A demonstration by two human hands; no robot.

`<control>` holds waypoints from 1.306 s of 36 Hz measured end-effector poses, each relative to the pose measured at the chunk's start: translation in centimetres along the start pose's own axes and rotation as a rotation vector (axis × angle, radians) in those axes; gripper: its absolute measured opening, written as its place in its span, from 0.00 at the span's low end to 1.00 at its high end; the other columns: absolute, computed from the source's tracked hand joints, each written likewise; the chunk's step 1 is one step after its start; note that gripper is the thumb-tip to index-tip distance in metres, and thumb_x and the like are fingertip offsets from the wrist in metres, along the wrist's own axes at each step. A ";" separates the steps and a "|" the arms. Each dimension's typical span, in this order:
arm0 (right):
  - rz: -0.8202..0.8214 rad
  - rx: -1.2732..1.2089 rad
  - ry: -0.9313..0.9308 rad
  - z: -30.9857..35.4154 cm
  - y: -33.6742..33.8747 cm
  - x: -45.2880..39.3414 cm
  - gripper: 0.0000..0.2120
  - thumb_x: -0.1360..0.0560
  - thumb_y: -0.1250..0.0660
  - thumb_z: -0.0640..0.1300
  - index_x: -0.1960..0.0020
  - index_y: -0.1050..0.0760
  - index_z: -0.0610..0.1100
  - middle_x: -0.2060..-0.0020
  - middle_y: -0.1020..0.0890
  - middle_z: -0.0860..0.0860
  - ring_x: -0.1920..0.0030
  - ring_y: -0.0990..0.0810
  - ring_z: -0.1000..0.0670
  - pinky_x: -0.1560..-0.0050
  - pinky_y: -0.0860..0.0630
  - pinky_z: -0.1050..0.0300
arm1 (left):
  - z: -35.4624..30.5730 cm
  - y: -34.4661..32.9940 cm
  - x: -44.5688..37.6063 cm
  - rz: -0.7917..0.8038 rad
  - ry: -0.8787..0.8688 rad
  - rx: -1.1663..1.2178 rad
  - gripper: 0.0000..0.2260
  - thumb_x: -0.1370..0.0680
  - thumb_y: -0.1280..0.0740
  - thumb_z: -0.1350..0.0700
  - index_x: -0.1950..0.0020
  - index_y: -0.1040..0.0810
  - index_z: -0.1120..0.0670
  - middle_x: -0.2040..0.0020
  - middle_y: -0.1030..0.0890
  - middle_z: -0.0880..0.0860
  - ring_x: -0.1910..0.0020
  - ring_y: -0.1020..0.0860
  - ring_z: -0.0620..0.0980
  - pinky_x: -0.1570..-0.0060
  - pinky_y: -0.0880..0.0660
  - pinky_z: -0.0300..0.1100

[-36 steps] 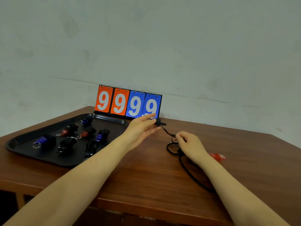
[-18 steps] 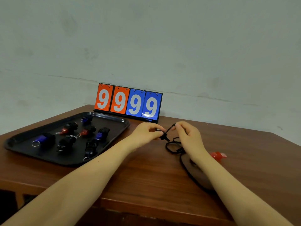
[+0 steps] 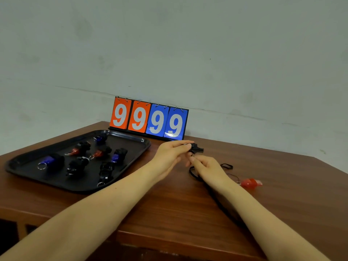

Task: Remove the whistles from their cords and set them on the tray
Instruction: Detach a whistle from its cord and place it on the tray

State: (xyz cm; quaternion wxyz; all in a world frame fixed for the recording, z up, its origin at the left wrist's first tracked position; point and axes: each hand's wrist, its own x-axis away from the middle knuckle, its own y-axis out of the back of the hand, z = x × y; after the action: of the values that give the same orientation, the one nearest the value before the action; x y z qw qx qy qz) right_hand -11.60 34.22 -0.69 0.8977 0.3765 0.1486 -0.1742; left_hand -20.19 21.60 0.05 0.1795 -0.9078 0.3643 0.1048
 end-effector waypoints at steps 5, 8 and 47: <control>0.013 0.146 0.058 -0.3 -0.2 -0.3 0.14 0.18 0.43 0.45 0.55 0.21 0.47 0.67 0.22 0.54 0.64 0.25 0.61 0.60 0.32 0.69 | 0.6 0.6 -0.7 -0.066 -0.052 -0.156 0.08 0.22 0.33 0.61 0.46 0.18 0.52 0.48 0.17 0.55 0.52 0.18 0.48 0.50 0.21 0.38; 0.060 0.233 0.085 -0.4 0.0 -0.1 0.14 0.18 0.44 0.46 0.58 0.23 0.52 0.64 0.21 0.53 0.60 0.24 0.57 0.55 0.30 0.61 | 0.8 0.7 -0.9 -0.073 -0.109 -0.325 0.08 0.22 0.33 0.60 0.47 0.19 0.49 0.49 0.17 0.50 0.52 0.19 0.44 0.51 0.22 0.36; 0.005 0.105 0.026 -0.5 -0.6 -0.3 0.19 0.17 0.49 0.47 0.64 0.30 0.48 0.72 0.28 0.55 0.70 0.30 0.60 0.64 0.34 0.64 | 0.3 -0.5 -0.5 -0.147 -0.019 0.074 0.08 0.22 0.35 0.64 0.51 0.19 0.53 0.52 0.17 0.52 0.53 0.19 0.45 0.50 0.22 0.37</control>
State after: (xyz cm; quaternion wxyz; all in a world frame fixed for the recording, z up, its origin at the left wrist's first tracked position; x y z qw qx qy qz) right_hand -12.18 34.26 -1.30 0.8751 0.4258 0.1498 -0.1746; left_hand -20.24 22.33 0.06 0.2237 -0.9238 0.2986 0.0862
